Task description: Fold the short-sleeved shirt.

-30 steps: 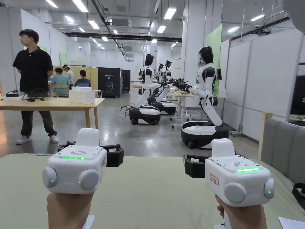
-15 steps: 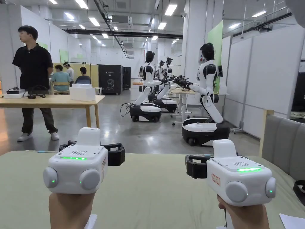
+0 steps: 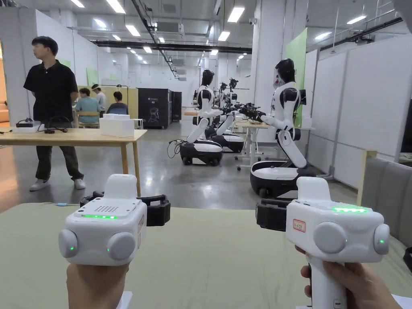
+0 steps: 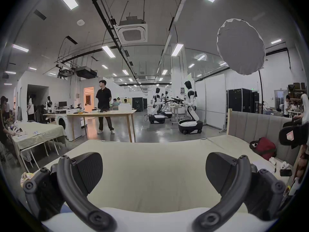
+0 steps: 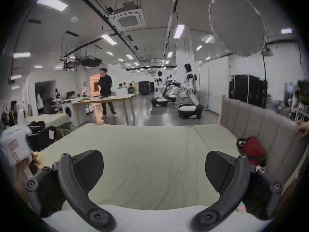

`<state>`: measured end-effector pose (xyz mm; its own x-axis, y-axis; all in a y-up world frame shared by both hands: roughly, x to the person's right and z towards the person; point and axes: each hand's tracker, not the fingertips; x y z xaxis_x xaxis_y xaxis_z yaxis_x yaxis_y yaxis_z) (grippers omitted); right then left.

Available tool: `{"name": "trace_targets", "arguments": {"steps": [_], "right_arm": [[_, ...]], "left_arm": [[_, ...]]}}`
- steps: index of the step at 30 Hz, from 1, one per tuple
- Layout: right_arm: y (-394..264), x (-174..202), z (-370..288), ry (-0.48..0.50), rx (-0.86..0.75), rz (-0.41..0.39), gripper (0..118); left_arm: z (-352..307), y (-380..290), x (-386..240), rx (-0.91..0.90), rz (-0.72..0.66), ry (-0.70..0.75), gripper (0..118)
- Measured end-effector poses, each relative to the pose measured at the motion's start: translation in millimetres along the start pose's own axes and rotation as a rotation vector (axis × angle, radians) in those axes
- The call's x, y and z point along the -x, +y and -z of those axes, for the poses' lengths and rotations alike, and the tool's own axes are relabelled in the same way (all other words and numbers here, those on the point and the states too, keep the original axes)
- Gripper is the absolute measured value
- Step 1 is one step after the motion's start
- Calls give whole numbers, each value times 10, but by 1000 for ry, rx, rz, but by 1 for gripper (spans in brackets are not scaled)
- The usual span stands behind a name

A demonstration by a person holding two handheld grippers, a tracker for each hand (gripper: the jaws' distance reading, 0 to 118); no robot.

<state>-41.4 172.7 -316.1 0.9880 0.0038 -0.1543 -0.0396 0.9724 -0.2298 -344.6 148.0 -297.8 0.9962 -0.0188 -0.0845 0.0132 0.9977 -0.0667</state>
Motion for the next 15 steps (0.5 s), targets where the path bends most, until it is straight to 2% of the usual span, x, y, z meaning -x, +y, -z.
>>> {"name": "trace_targets", "arguments": {"steps": [6,10,12,15], "right_arm": [[-13,180,-108,-62,-45,-68,118],[-108,192,-135,-6,-182,-103,118],[-91,211,-92,-53,-143,-71,118],[-99,156,-142,-18,-164,-34,118]], "left_arm": [[15,-18,8,-2,-14,7,118],[18,-36,-8,1,-13,5,118],[13,-50,-12,-5,-12,6,118],[-2,-47,-6,-5,-16,6,118]]}}
